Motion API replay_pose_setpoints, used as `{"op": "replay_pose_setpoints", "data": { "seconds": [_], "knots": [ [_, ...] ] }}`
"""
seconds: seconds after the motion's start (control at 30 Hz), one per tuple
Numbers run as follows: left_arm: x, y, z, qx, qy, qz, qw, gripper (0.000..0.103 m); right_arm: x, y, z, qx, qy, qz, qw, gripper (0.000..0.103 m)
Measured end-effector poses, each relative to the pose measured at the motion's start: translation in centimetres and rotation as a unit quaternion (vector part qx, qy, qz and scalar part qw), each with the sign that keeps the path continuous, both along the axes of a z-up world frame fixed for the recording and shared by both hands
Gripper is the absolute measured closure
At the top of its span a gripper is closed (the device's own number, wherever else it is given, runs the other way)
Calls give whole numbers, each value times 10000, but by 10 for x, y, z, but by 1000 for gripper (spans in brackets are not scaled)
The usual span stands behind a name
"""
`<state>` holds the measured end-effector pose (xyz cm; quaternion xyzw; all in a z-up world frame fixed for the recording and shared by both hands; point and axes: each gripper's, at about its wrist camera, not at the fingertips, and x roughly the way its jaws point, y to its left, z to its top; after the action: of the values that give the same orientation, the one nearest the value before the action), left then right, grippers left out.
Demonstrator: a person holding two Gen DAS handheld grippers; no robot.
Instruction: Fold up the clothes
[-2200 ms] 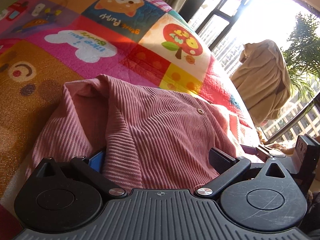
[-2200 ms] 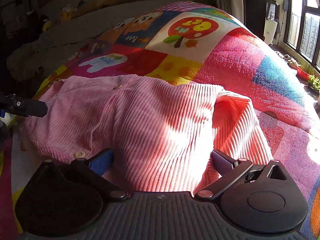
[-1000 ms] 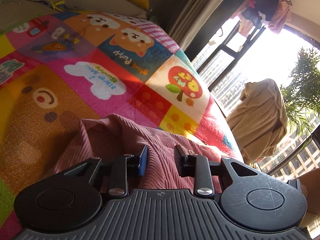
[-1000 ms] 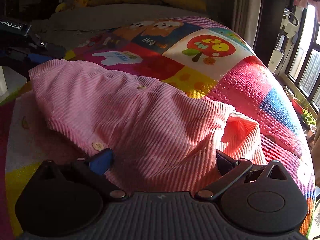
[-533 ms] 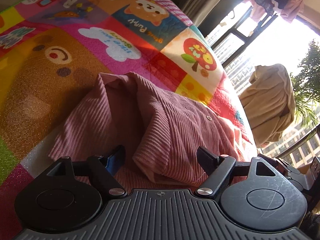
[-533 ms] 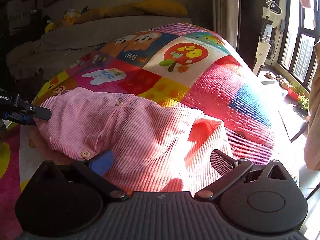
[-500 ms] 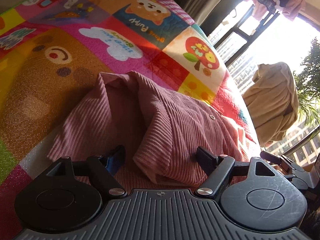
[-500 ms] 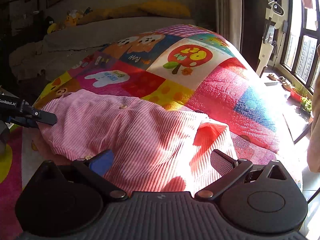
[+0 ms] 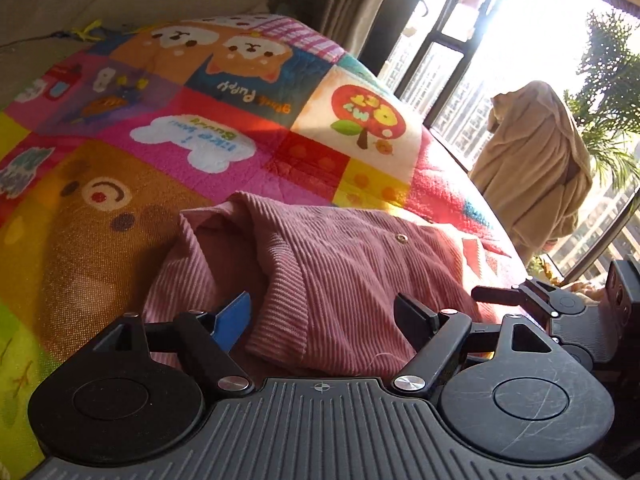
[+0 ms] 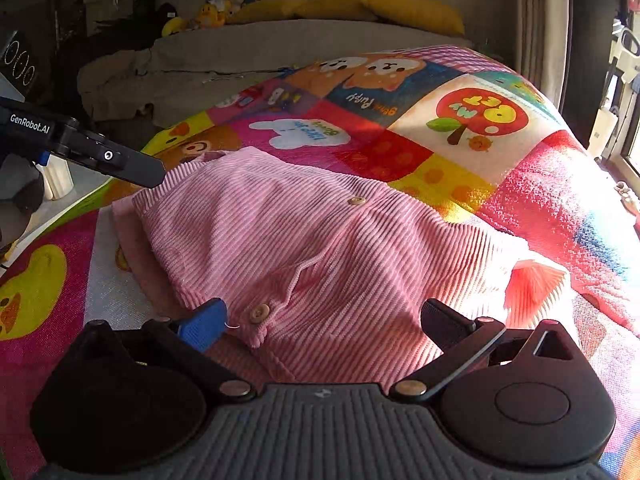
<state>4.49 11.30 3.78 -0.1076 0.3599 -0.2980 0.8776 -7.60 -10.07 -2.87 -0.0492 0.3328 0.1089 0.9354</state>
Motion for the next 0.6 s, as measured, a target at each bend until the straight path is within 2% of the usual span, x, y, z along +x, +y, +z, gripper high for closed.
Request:
{"op": "replay_pose_setpoints", "data": {
  "seconds": [0.1,0.17,0.23,0.3,0.4,0.53,0.6],
  "knots": [
    [1,-2,11,-178,-137,-139,9997,10,-7,-11,6,29,-101,-146,9998,0],
    [2,-3,18,-297,-229,-231,9990,10,-4,-14,-5,-224,90,-311,9992,0],
    [9,-14,1,-155,88,-274,9995,10,1,-16,-20,-572,373,-500,9964,0],
    [11,-21,-17,83,385,-239,9989,11,-2,-20,-22,-611,479,-531,9956,0],
    [4,-16,-30,261,441,-180,9985,11,-14,-27,-11,-648,358,-524,9959,0],
    [2,-5,-32,111,519,-94,9985,11,-18,-27,4,-606,60,-563,9966,0],
    [1,-2,-32,82,539,-76,9985,11,-11,-22,0,-575,86,-569,9967,0]
  ]
}}
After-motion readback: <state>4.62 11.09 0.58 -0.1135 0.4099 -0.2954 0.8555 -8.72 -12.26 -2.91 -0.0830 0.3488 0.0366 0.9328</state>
